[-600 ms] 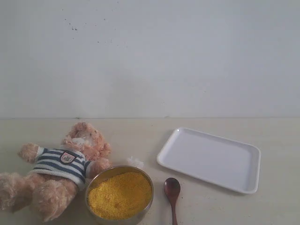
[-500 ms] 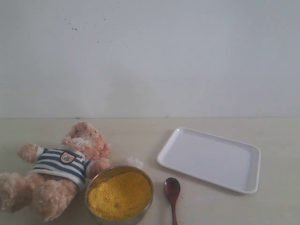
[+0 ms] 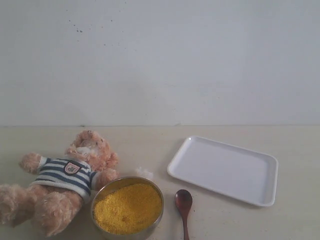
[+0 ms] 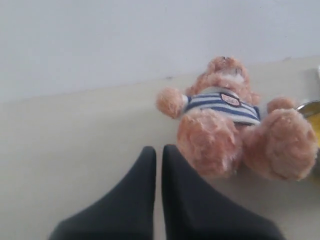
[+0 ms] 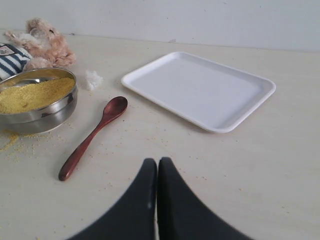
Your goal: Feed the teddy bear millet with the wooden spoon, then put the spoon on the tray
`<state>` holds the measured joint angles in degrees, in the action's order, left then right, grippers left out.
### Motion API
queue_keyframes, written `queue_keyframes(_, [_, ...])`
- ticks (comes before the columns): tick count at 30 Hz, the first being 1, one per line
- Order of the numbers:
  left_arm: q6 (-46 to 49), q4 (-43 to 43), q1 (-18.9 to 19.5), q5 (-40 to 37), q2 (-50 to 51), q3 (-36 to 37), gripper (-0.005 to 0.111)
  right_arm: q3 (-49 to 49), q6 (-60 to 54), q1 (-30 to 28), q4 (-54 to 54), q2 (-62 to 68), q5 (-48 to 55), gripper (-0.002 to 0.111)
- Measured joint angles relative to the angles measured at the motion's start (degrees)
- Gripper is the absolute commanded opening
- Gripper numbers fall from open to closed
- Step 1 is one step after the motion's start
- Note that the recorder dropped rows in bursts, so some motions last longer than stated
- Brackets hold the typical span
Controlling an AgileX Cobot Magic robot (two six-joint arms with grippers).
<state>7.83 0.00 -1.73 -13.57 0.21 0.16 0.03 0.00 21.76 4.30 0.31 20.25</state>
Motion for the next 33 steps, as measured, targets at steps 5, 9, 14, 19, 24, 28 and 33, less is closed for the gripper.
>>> queue_keyframes(5, [-2.8, -5.8, 0.0, 13.6, 0.0, 0.0, 0.004, 0.0, 0.0, 0.0, 0.0, 0.0, 0.0, 0.0])
queue_keyframes(9, [-5.1, -8.9, 0.0, 22.6, 0.0, 0.0, 0.004, 0.0, 0.0, 0.0, 0.0, 0.0, 0.0, 0.0])
queue_keyframes(14, [-6.5, -9.5, 0.0, 28.3, 0.0, 0.0, 0.004, 0.0, 0.0, 0.0, 0.0, 0.0, 0.0, 0.0])
queue_keyframes(19, [-22.1, -9.6, 0.0, 30.3, 0.0, 0.0, 0.004, 0.0, 0.0, 0.0, 0.0, 0.0, 0.0, 0.0])
queue_keyframes(24, [-38.0, -5.1, 0.0, 24.3, 0.0, 0.0, 0.004, 0.0, 0.0, 0.0, 0.0, 0.0, 0.0, 0.0])
queue_keyframes(28, [-49.0, -2.6, -0.4, 17.7, 0.0, -0.3, 0.004, 0.0, 0.0, 0.0, 0.0, 0.0, 0.0, 0.0])
queue_keyframes(33, [-49.8, -2.3, -5.3, 8.6, 5.3, -5.6, 0.004, 0.0, 0.0, 0.0, 0.0, 0.0, 0.0, 0.0])
